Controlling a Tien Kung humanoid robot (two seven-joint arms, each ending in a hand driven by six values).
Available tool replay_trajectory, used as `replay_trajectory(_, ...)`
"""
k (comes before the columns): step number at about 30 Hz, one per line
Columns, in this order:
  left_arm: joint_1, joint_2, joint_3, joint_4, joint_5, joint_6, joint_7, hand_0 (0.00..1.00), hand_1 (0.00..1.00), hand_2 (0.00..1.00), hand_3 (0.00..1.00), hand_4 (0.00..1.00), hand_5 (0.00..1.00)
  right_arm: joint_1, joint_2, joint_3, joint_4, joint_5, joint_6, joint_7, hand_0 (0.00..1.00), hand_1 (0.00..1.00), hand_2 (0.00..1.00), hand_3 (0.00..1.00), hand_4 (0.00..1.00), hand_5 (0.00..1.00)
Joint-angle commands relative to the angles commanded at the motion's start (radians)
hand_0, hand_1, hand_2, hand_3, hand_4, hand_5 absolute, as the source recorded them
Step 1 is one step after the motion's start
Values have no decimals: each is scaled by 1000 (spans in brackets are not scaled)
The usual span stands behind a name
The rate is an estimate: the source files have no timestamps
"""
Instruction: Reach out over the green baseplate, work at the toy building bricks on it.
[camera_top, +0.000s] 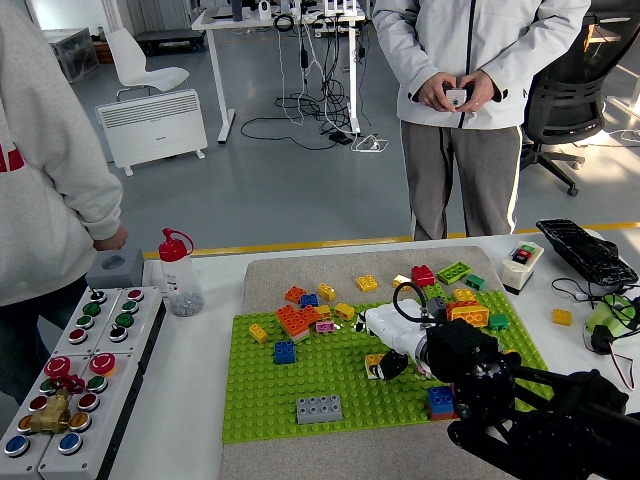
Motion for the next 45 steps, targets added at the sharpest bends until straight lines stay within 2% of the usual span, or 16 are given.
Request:
replay_trajectory(17,-3,0,1,0,0,-1,1,680,689,671,611,353,998,-1,24,-20,-72,27,-2,3,750,713,713,780,746,194)
replay_trajectory(30,-8,0,3,0,-6,2,-1,680,688,671,612,353,998,-6,27,-32,-93,39,-19,32,721,696,694,766,743,205)
replay_trajectory(36,-9,0,1,0,-6,2,-1,680,688,671,612,353,998,-8,36,-37,-107,44,-37,43,702,680,673,749,737,206)
replay_trajectory(37,-9,0,1,0,-6,2,-1,680,688,671,612,353,998,-8,37,-37,-109,44,-42,46,650,634,625,696,722,203)
replay_trajectory(42,-10,-1,3,0,-6,2,-1,680,688,671,612,353,998,-7,41,-40,-114,41,-50,51,650,634,625,696,722,203)
replay_trajectory(43,-10,-1,4,0,-7,2,-1,680,688,671,613,353,998,-6,41,-41,-115,40,-50,51,621,588,570,650,706,190)
replay_trajectory(45,-11,-1,6,0,-9,2,-1,680,688,671,613,353,998,-6,42,-44,-117,39,-49,51,621,588,570,650,706,190)
